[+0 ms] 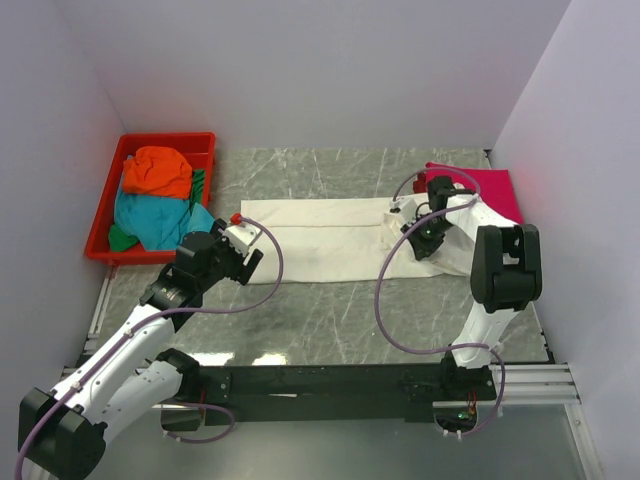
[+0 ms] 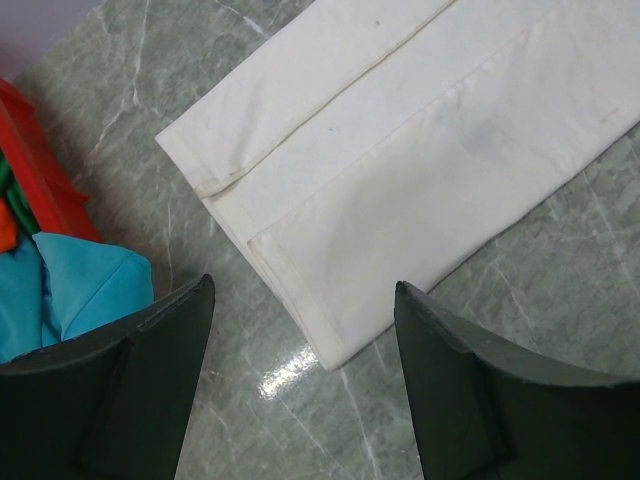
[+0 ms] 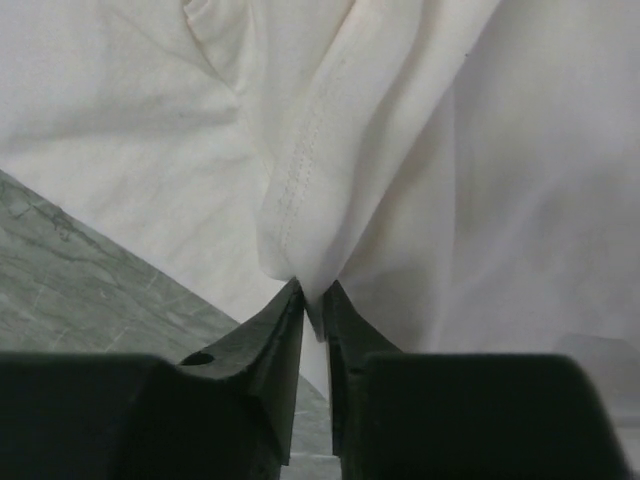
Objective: Fold and stack the t-shirts
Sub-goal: Fold the tshirt
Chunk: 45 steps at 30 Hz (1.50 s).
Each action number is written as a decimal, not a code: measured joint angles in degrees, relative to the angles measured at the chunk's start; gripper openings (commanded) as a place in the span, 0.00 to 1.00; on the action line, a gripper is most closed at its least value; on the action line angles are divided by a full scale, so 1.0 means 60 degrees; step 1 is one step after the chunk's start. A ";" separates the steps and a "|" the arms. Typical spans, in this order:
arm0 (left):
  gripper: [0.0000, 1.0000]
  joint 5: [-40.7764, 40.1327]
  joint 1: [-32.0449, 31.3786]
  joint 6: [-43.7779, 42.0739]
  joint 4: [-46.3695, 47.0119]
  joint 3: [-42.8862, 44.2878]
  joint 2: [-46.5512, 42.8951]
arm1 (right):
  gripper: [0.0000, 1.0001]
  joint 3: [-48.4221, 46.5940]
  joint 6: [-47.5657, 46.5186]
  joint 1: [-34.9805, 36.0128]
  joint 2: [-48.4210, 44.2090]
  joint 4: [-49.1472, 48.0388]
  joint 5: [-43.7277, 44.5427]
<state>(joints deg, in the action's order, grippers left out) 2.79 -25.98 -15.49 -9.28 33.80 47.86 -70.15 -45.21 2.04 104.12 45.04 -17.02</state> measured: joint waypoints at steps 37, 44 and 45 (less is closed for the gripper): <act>0.78 0.0066 0.0000 0.0000 0.0000 0.0000 0.0007 | 0.00 -0.1759 -0.0084 0.1089 0.0750 -0.2918 0.5482; 0.78 0.0066 0.0000 0.0000 0.0000 0.0000 0.0007 | 0.00 -0.1759 -0.0113 0.1071 0.0871 -0.3111 0.5974; 0.78 0.0069 0.0000 0.0000 0.0000 0.0000 0.0007 | 0.01 -0.1759 -0.0113 0.1075 0.0871 -0.3144 0.6022</act>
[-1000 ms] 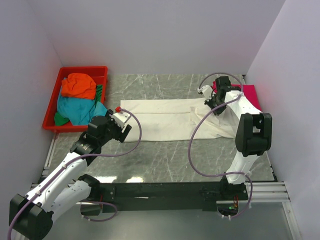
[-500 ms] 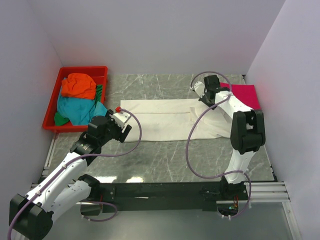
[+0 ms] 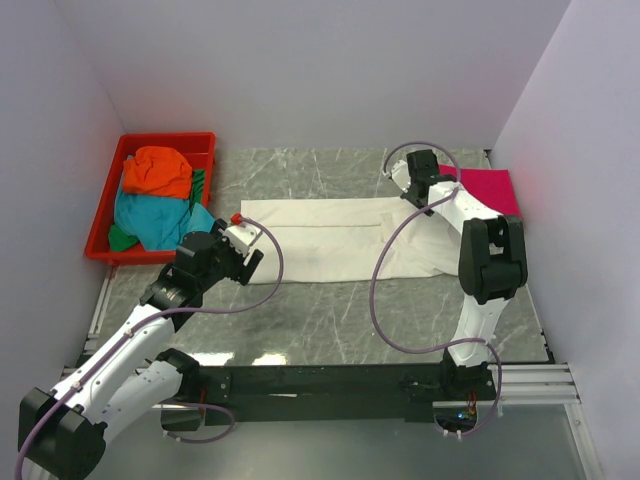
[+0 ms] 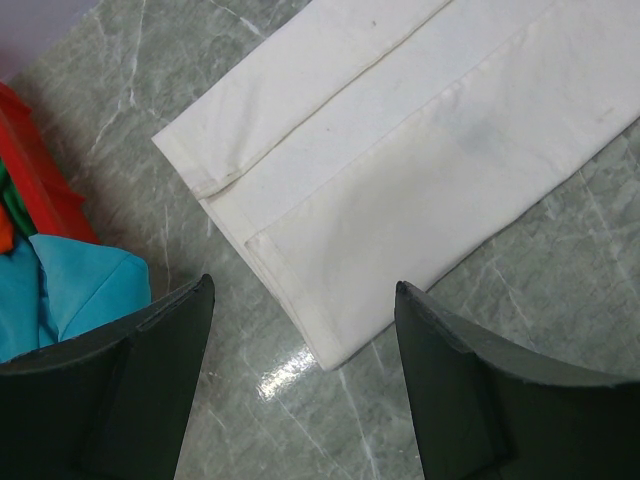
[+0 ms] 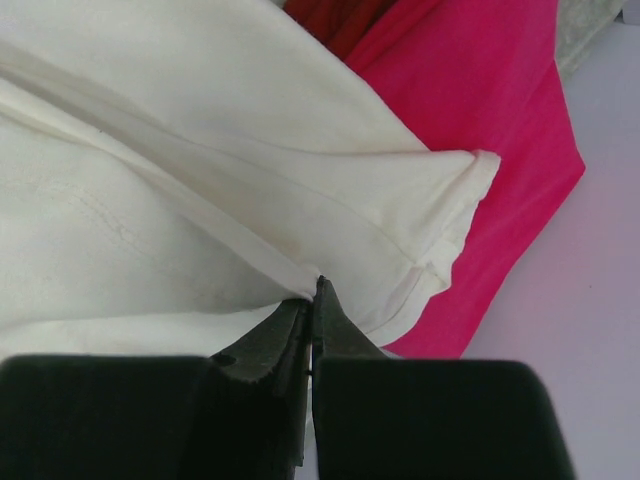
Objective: Fold and stack the t-shirts
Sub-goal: Fold the tshirt
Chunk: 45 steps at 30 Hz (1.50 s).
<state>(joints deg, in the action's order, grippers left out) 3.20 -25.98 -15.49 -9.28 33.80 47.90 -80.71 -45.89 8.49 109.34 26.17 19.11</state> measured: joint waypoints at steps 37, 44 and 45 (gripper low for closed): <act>0.86 -0.4382 0.0106 0.2747 0.0142 0.0812 -0.2109 | 0.65 0.2149 -0.0514 0.7027 -0.1719 -0.1876 -0.5814; 0.85 -0.4987 0.0113 0.2776 0.0401 0.0798 -0.2579 | 0.66 0.1198 0.0233 0.8411 0.0470 -0.1982 -0.3537; 0.85 -0.4994 0.0113 0.2779 0.0401 0.0798 -0.2568 | 0.65 0.1042 0.0317 0.8488 0.0525 -0.2014 -0.3286</act>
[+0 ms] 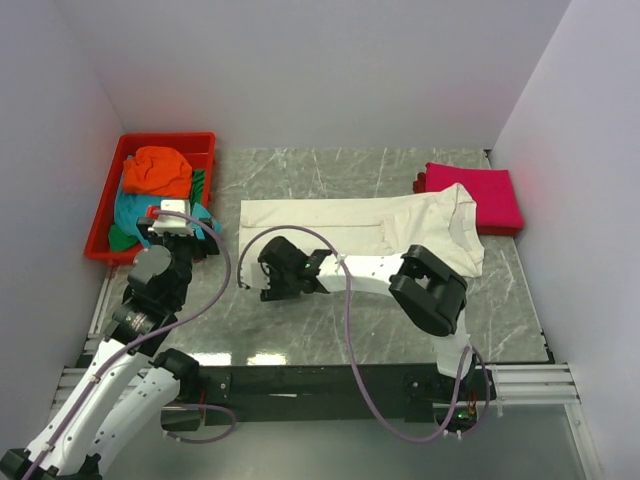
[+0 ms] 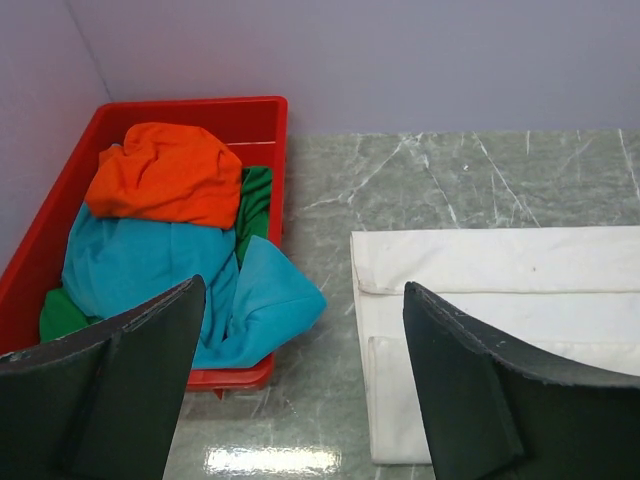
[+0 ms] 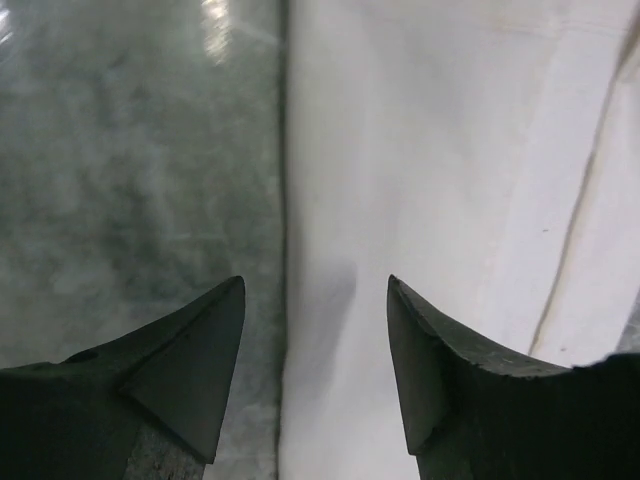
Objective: Fold and stack the t-shirts
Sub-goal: Fold the tshirt
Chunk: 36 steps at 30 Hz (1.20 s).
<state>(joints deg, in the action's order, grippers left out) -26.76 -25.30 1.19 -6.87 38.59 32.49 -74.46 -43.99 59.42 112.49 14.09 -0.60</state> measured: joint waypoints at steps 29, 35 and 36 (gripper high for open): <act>0.84 0.0517 0.0015 0.0004 0.0015 0.0000 0.0168 | 0.00 0.1668 -0.0120 0.2473 -0.1701 0.0215 -0.0973; 0.89 0.1512 0.0018 0.0055 0.0131 0.0000 0.0554 | 0.49 0.2040 -0.0474 0.3195 -0.2040 0.0528 -0.1789; 0.89 0.1858 0.0018 0.0106 0.0204 0.0000 0.0769 | 0.53 0.2106 -0.0539 0.3162 -0.2138 0.0739 -0.1825</act>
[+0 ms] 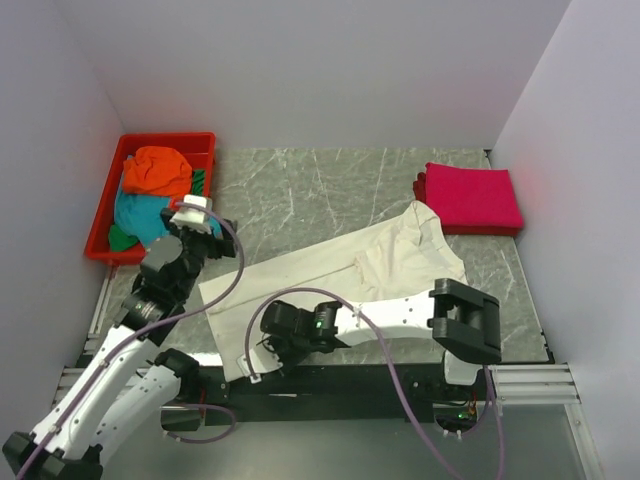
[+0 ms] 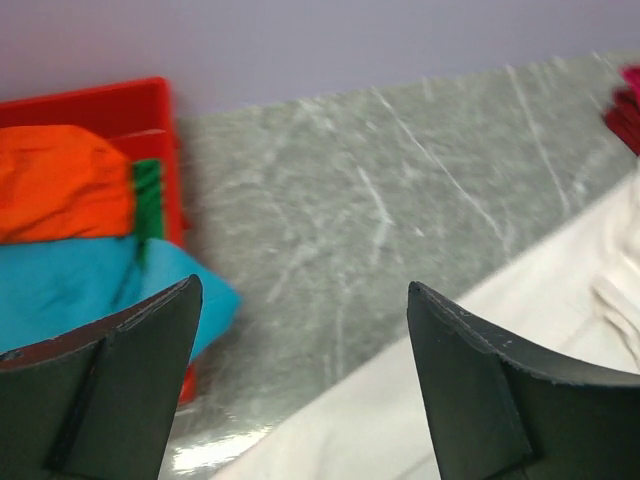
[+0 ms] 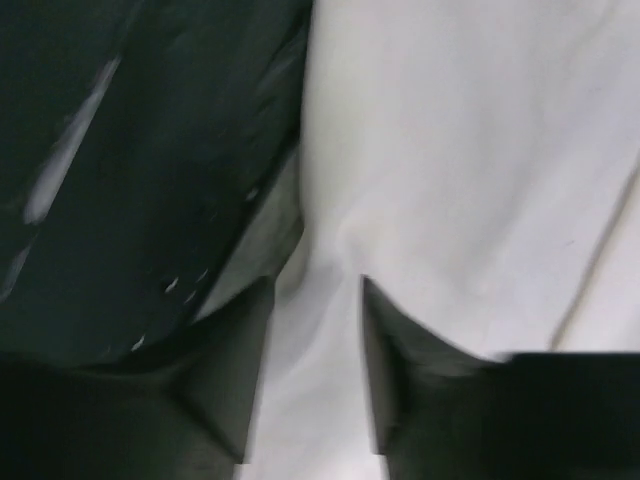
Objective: Fold and stack the t-shirts
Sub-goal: Fold the tshirt
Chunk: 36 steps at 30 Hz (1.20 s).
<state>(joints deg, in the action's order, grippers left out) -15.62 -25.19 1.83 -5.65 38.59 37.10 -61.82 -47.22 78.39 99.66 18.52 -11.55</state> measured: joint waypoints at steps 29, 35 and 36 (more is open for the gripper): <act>0.73 0.7701 -0.2441 0.0051 -0.4182 1.3489 1.7070 | 0.64 0.1905 -0.0142 -1.4415 -0.7147 0.4229 -0.5890; 0.73 0.6951 -0.2306 -0.0353 -0.4127 1.3701 1.7402 | 0.64 0.1905 -0.0135 -1.4509 -0.7147 0.4371 -0.6226; 0.73 0.6867 -0.2288 -0.0448 -0.4065 1.3697 1.7402 | 0.64 0.1905 -0.0135 -1.4509 -0.7147 0.4371 -0.6258</act>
<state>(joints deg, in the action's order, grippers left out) 25.58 -38.92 -0.86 -30.04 120.77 141.51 -50.39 -48.03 -8.67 56.77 44.75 -49.10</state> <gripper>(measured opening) 0.732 0.644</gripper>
